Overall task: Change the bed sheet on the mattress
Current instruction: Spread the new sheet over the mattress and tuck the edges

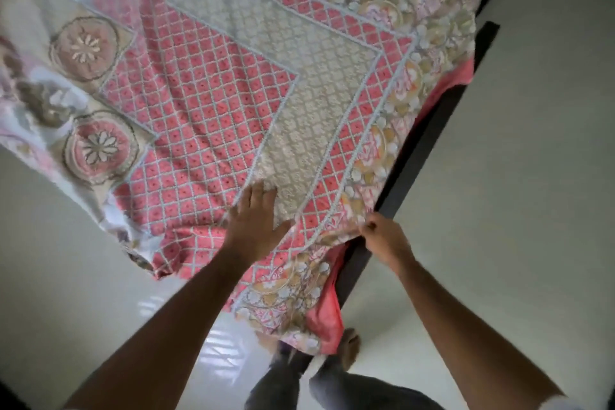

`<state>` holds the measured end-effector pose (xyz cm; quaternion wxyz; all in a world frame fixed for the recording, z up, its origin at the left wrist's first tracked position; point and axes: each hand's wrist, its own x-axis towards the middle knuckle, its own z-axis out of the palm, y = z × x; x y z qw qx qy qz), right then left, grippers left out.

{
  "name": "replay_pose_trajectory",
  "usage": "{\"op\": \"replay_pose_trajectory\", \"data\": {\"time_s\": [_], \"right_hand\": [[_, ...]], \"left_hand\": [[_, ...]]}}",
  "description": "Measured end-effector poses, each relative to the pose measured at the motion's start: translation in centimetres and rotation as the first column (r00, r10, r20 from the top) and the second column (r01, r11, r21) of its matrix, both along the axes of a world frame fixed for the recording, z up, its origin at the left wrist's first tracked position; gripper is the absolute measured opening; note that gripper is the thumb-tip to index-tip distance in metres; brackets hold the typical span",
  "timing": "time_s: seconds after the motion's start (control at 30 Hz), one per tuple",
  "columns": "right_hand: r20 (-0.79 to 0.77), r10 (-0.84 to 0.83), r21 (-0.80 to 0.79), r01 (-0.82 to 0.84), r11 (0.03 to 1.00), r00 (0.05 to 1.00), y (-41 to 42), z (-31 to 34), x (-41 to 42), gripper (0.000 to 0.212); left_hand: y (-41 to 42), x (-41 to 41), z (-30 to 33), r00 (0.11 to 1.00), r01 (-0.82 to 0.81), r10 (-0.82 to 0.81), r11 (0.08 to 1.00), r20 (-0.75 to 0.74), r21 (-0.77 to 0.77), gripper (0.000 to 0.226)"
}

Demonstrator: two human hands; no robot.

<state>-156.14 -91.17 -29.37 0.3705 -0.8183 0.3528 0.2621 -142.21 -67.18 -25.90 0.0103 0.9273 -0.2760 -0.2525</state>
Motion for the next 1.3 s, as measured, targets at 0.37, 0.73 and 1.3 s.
{"op": "replay_pose_trajectory", "data": {"time_s": [0.37, 0.73, 1.3], "right_hand": [[0.041, -0.396, 0.423, 0.343, 0.838, 0.917, -15.7, 0.4, 10.7, 0.059], [0.025, -0.066, 0.307, 0.055, 0.95, 0.998, -26.5, 1.7, 11.6, 0.04], [0.205, 0.234, -0.253, -0.18, 0.951, 0.95, -45.6, 5.0, 34.8, 0.081]], "left_hand": [[-5.0, -4.2, -2.5, 0.927, -0.308, 0.31, 0.95, 0.21, -0.043, 0.073], [-16.6, -4.5, -0.3, 0.78, -0.622, 0.616, 0.783, 0.111, 0.029, 0.063], [-33.8, 5.7, -3.2, 0.925, -0.367, 0.372, 0.928, 0.08, -0.066, 0.075]]}}
